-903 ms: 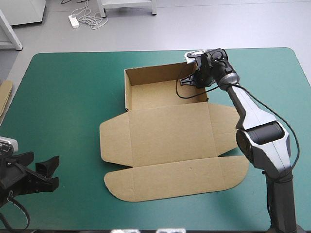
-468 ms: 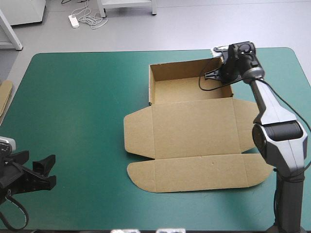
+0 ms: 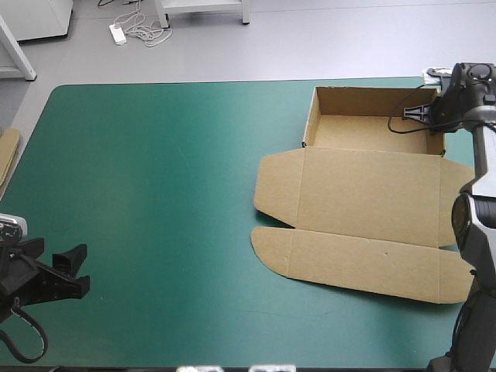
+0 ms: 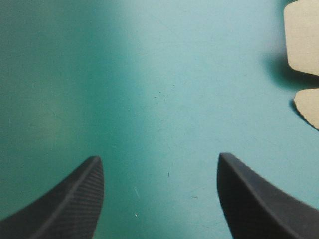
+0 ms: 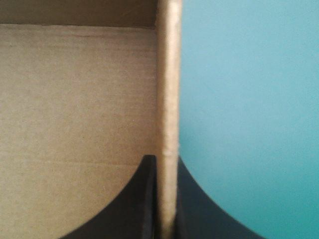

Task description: Fold the box

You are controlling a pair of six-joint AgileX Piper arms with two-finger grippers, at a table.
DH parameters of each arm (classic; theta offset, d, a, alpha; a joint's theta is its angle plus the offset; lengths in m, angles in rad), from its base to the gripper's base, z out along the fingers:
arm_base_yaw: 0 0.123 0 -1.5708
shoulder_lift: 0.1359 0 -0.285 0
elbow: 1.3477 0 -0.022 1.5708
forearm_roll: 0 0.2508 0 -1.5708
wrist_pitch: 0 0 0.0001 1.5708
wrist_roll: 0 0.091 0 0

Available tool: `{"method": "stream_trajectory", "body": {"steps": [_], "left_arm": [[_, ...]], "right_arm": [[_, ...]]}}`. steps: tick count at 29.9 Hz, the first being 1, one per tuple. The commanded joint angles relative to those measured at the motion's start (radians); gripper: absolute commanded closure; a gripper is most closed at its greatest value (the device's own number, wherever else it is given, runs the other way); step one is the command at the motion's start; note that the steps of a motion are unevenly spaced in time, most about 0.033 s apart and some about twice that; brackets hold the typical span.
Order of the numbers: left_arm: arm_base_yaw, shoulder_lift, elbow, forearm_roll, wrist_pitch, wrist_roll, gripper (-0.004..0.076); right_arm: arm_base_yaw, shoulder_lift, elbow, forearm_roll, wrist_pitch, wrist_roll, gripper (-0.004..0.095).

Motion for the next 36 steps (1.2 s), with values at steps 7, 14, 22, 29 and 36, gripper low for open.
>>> {"method": "stream_trajectory", "body": {"steps": [7,14,22,29,36], "left_arm": [[-0.003,0.015,-0.021,0.008,0.028,-0.003,0.0248],[-0.003,0.015,-0.021,0.046,0.036,-0.003,0.0248],[-0.003,0.016,-0.021,0.056,0.029,-0.003,0.0248],[-0.003,0.016,-0.021,0.054,0.031,-0.003,0.0248],[-0.003,0.016,-0.021,0.094,0.004,-0.003,0.0248]], "right_arm": [[-0.116,-0.077,0.060,-0.164,-0.029,-0.032,0.0925],[-0.179,-0.069,0.060,-0.120,-0.047,-0.038,0.0925],[-0.177,-0.034,0.060,-0.097,-0.056,-0.047,0.0790],[-0.179,-0.020,0.058,-0.044,-0.078,-0.063,0.0319],[-0.177,-0.135,0.022,-0.001,-0.051,-0.081,0.0219]]}}
